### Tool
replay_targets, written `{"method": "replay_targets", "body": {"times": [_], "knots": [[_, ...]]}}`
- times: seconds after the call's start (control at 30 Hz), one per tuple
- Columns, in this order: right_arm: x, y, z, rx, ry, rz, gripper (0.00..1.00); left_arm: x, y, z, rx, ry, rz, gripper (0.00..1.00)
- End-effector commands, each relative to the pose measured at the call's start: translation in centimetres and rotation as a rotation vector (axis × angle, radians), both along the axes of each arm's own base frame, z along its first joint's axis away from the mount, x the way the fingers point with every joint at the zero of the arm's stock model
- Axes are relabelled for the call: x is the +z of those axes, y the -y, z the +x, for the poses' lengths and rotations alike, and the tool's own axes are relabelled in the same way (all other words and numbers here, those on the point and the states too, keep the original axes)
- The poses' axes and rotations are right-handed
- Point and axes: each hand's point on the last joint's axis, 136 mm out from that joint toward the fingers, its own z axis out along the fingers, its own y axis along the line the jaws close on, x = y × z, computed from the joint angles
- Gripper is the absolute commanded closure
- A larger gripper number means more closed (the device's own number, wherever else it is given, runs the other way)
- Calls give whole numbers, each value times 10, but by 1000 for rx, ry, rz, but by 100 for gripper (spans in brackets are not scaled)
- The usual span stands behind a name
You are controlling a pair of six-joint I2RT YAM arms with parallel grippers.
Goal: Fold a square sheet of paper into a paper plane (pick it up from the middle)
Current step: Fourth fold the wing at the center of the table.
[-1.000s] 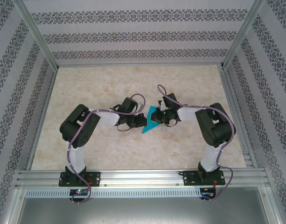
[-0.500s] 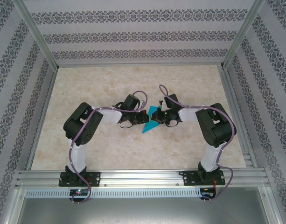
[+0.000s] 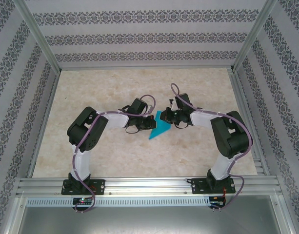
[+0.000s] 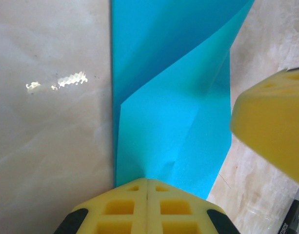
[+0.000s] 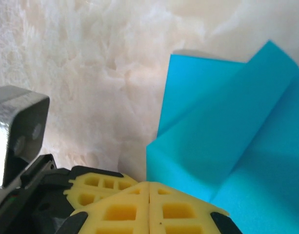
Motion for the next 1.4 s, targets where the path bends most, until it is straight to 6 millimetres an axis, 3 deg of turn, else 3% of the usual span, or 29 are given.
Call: {"method": "replay_targets", "body": {"times": [0.0, 0.23, 0.5, 0.63, 0.77, 0.9, 1.0, 1.2, 1.37], "knots": [[-9, -2, 6, -4, -4, -47, 94, -25, -6, -15, -29, -53, 78, 100], [-32, 6, 3, -21, -56, -94, 94, -29, -5, -18, -40, -67, 91, 100], [-55, 40, 11, -103, -91, -103, 94, -43, -16, -32, -49, -110, 137, 100], [-52, 55, 20, -161, -87, -75, 94, -50, -20, -38, -54, -125, 147, 100], [-32, 62, 33, -194, -28, -78, 94, -53, -22, -42, -59, -131, 150, 100], [4, 42, 36, -142, 68, -27, 94, -52, -21, -41, -65, -127, 147, 100], [15, 22, 26, -83, 96, -20, 93, -51, -19, -40, -66, -124, 144, 100], [-6, -4, 11, -7, 40, -19, 94, -50, -18, -39, -65, -124, 145, 100], [-21, 0, 16, -3, 10, -36, 94, -51, -19, -40, -62, -128, 150, 100]]}}
